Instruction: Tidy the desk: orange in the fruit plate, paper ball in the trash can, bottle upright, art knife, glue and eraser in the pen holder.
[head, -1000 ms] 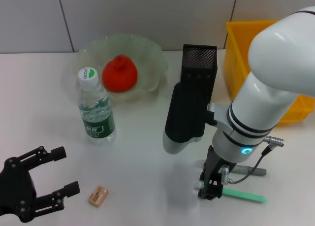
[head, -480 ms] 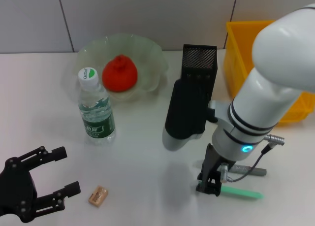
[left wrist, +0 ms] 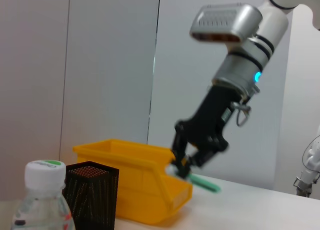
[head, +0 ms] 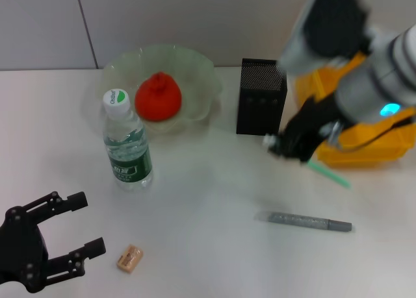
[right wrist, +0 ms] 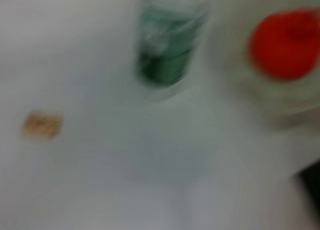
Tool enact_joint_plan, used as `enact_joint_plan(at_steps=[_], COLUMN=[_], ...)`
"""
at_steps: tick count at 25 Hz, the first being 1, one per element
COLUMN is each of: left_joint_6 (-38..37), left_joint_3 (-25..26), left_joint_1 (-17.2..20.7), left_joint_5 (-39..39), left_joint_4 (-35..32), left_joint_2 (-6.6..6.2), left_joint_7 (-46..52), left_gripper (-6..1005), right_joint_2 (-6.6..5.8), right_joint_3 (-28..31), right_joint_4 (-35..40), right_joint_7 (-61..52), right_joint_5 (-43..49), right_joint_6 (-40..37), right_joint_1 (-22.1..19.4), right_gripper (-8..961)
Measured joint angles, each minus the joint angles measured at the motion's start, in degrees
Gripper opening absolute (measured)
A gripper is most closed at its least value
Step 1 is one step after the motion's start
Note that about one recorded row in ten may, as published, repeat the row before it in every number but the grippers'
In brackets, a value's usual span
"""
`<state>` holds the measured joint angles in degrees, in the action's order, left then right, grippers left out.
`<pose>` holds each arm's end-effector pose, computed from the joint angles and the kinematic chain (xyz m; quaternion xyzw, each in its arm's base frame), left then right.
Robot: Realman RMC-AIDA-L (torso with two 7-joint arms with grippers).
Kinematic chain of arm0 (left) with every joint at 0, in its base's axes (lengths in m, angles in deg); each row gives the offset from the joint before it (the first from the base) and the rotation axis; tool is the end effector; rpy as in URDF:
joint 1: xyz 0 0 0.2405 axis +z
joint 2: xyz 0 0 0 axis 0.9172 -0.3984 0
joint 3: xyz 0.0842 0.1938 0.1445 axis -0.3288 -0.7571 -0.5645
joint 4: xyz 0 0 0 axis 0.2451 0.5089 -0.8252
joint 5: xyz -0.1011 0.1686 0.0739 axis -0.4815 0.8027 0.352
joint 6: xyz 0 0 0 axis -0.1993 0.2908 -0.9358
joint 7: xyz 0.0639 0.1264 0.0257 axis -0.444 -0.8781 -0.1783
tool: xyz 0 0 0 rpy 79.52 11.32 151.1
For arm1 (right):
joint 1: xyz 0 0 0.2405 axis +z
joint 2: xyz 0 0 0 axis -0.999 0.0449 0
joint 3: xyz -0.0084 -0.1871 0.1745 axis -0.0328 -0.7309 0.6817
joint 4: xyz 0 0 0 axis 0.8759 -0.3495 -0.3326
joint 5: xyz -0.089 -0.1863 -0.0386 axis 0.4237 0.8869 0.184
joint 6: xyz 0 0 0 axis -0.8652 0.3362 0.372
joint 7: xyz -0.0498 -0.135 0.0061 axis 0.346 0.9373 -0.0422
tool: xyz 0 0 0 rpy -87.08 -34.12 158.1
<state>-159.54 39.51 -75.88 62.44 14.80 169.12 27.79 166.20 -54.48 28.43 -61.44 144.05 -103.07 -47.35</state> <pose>-0.3221 0.2206 0.0406 -0.9127 -0.1334 -0.3381 0.1869 0.1058 0.3674 0.0076 -0.9599 0.1504 -0.1392 0.1915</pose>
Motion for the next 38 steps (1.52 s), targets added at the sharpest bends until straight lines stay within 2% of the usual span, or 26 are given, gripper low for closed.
enact_joint_plan(at_steps=[2, 5, 8, 9, 10, 12, 15, 16, 17, 18, 21, 22, 23, 24, 30, 38], left_joint_6=[-0.02, -0.02, -0.06, -0.08, -0.09, -0.11, -0.11, -0.11, -0.11, -0.11, -0.11, -0.11, -0.11, -0.11, -0.15, -0.18], left_joint_3=[0.01, 0.01, 0.31, 0.46, 0.52, 0.54, 0.54, 0.54, 0.54, 0.54, 0.54, 0.54, 0.54, 0.54, 0.54, 0.54], left_joint_1=[-0.17, -0.27, -0.34, -0.37, -0.38, -0.39, -0.27, -0.13, -0.13, -0.01, 0.01, 0.02, 0.02, 0.03, 0.0, -0.05], left_joint_5=[-0.05, -0.07, -0.07, -0.07, -0.07, -0.03, -0.04, -0.06, -0.06, -0.06, -0.06, -0.06, -0.06, -0.06, -0.07, -0.07], left_joint_4=[0.0, 0.0, 0.0, 0.0, 0.0, 0.0, 0.0, 0.0, 0.0, 0.0, 0.0, 0.0, 0.0, 0.0, 0.0, 0.04], left_joint_2=[0.26, 0.54, 0.75, 0.83, 0.89, 0.92, 0.94, 0.96, 0.96, 1.01, 1.07, 1.16, 1.16, 1.26, 1.46, 1.71], left_joint_7=[0.0, 0.0, 0.0, 0.0, 0.01, 0.12, 0.18, 0.19, 0.19, 0.2, 0.2, 0.21, 0.21, 0.21, 0.27, 0.35], left_gripper=[801, 801, 801, 801, 801, 800, 800, 800, 800, 800, 800, 800, 800, 800, 800, 800], right_joint_2=[0.0, 0.01, 0.06, 0.06, 0.06, 0.01, 0.0, 0.0, 0.0, 0.0, 0.0, 0.0, 0.0, 0.0, 0.0, -0.07], right_joint_3=[5.98, 8.12, 10.39, 11.34, 11.34, 11.72, 11.51, 11.36, 11.36, 11.38, 11.5, 11.79, 11.79, 11.99, 12.39, 16.69], right_joint_4=[2.97, 3.85, 3.84, 2.47, 2.47, -1.52, -6.33, -9.97, -9.97, -13.63, -15.31, -18.35, -18.35, -21.4, -28.4, -40.28], right_joint_7=[2.69, 4.92, 8.55, 11.13, 11.13, 16.69, 22.97, 27.84, 27.84, 32.95, 35.7, 40.7, 40.7, 44.89, 53.37, 64.93], right_joint_5=[-0.95, -2.69, -6.94, -10.3, -10.3, -16.6, -21.97, -26.08, -26.08, -30.76, -33.53, -38.15, -38.15, -41.85, -47.88, -56.08], right_joint_6=[2.83, 5.85, 12.24, 16.56, 16.56, 23.14, 28.64, 31.83, 31.83, 34.15, 35.22, 36.73, 36.73, 37.86, 40.77, 41.95], right_joint_1=[-1.71, -2.77, -4.16, -4.69, -4.69, -5.02, -5.0, -4.83, -4.83, -4.61, -4.53, -4.27, -4.27, -3.77, -2.54, 0.51], right_gripper=[160, 161, 161, 161, 161, 160, 161, 161, 161, 161, 170, 172, 175, 178, 195, 218])
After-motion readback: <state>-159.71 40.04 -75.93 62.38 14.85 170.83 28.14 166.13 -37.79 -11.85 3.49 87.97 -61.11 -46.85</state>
